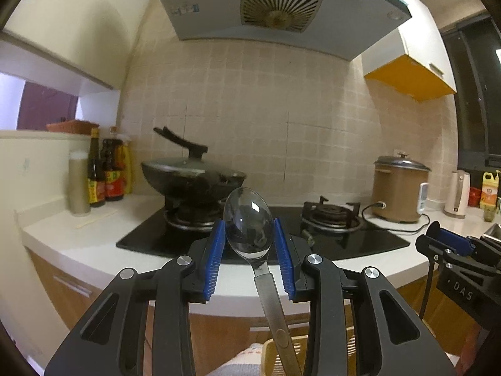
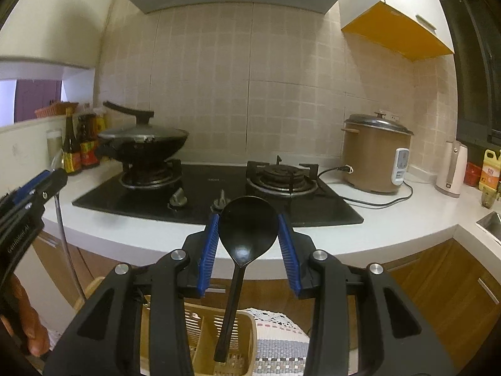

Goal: Organize utensils
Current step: 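Open both tools to drop the spoons into the caddy, then grasp wooden chopsticks with the left tool while the right tool grasps a silver spoon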

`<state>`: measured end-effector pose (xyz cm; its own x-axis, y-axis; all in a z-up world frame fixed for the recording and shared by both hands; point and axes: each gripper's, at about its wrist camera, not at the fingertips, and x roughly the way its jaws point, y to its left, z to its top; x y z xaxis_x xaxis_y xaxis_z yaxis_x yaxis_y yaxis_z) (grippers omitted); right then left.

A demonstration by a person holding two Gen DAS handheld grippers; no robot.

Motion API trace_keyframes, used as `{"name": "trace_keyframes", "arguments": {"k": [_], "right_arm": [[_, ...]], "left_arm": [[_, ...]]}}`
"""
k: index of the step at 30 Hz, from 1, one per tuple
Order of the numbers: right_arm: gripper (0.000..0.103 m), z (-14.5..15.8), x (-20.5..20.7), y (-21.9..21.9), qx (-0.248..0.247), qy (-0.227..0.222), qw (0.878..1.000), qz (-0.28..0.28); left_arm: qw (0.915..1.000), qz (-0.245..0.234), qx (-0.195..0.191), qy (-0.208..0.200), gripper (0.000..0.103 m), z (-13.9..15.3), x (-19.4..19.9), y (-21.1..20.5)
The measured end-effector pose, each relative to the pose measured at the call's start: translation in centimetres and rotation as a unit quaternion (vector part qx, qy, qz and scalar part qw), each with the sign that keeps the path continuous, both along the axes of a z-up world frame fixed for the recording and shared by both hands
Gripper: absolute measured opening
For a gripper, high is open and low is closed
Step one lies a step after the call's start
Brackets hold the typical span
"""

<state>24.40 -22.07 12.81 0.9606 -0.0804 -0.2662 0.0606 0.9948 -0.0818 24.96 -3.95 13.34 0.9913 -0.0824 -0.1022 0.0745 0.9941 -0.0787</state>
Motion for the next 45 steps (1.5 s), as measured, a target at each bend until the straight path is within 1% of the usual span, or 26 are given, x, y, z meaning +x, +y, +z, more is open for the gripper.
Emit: {"name": "trace_keyframes", "arguments": {"k": [2, 8, 12, 14, 15, 16, 17, 18, 20, 26, 31, 35, 39, 41, 43, 45], "right_arm": [[0.035, -0.9, 0.5, 0.0, -0.001, 0.009, 1.000, -0.002], [0.036, -2.2, 1.0, 0.0, -0.001, 0.022, 1.000, 0.003], [0.036, -2.8, 0.5, 0.4, -0.001, 0.033, 0.999, 0.011], [0.036, -3.0, 0.3, 0.5, -0.001, 0.043, 0.999, 0.010], [0.036, -3.0, 0.1, 0.5, 0.001, 0.047, 0.999, 0.011], [0.045, -3.0, 0.0, 0.4, 0.005, 0.052, 0.999, 0.013], [0.057, -2.9, -0.2, 0.4, 0.011, 0.056, 0.998, 0.016], [0.060, -2.7, -0.6, 0.2, 0.020, 0.056, 0.998, 0.018], [0.061, -2.3, -1.2, -0.1, 0.032, 0.059, 0.997, 0.025], [0.061, -0.4, -4.1, -0.8, 0.058, 0.063, 0.996, 0.036], [0.061, 1.2, -6.5, -1.0, 0.075, 0.068, 0.994, 0.050], [0.061, 2.3, -9.1, -0.8, 0.084, 0.080, 0.991, 0.066], [0.061, 2.4, -11.3, -0.8, 0.092, 0.105, 0.987, 0.080], [0.061, 1.9, -12.2, -0.8, 0.092, 0.128, 0.984, 0.087], [0.061, 1.1, -12.8, -0.7, 0.089, 0.151, 0.980, 0.089], [0.061, -0.1, -13.3, -0.7, 0.094, 0.181, 0.974, 0.096]], "left_arm": [[1.0000, 0.002, -0.001, 0.004, 0.031, -0.6, 0.4, 0.3], [0.9998, -0.003, -0.002, 0.020, 0.031, -2.3, 1.0, 0.8], [0.9992, -0.020, -0.003, 0.034, 0.032, -2.7, 0.9, 0.9], [0.9984, -0.034, -0.009, 0.044, 0.033, -2.9, 0.7, 1.3], [0.9980, -0.040, -0.010, 0.047, 0.038, -2.9, 0.7, 1.3], [0.9973, -0.048, -0.012, 0.053, 0.045, -2.9, 0.5, 1.5], [0.9972, -0.050, -0.013, 0.054, 0.046, -2.8, 0.3, 1.7], [0.9973, -0.049, -0.013, 0.053, 0.047, -2.8, 0.1, 1.7], [0.9968, -0.056, -0.012, 0.055, 0.047, -2.4, -0.5, 2.0], [0.9943, -0.077, -0.034, 0.066, 0.048, -1.0, -2.6, 3.6], [0.9925, -0.092, -0.040, 0.071, 0.048, 0.5, -5.0, 4.3], [0.9912, -0.097, -0.032, 0.084, 0.048, 1.6, -6.9, 4.4], [0.9860, -0.107, -0.016, 0.127, 0.050, 1.4, -8.9, 4.7], [0.9805, -0.113, -0.010, 0.160, 0.050, 0.5, -9.9, 5.1], [0.9724, -0.121, -0.008, 0.199, 0.050, -0.9, -10.6, 5.5], [0.9621, -0.130, -0.012, 0.240, 0.049, -2.5, -11.0, 6.0]]}}
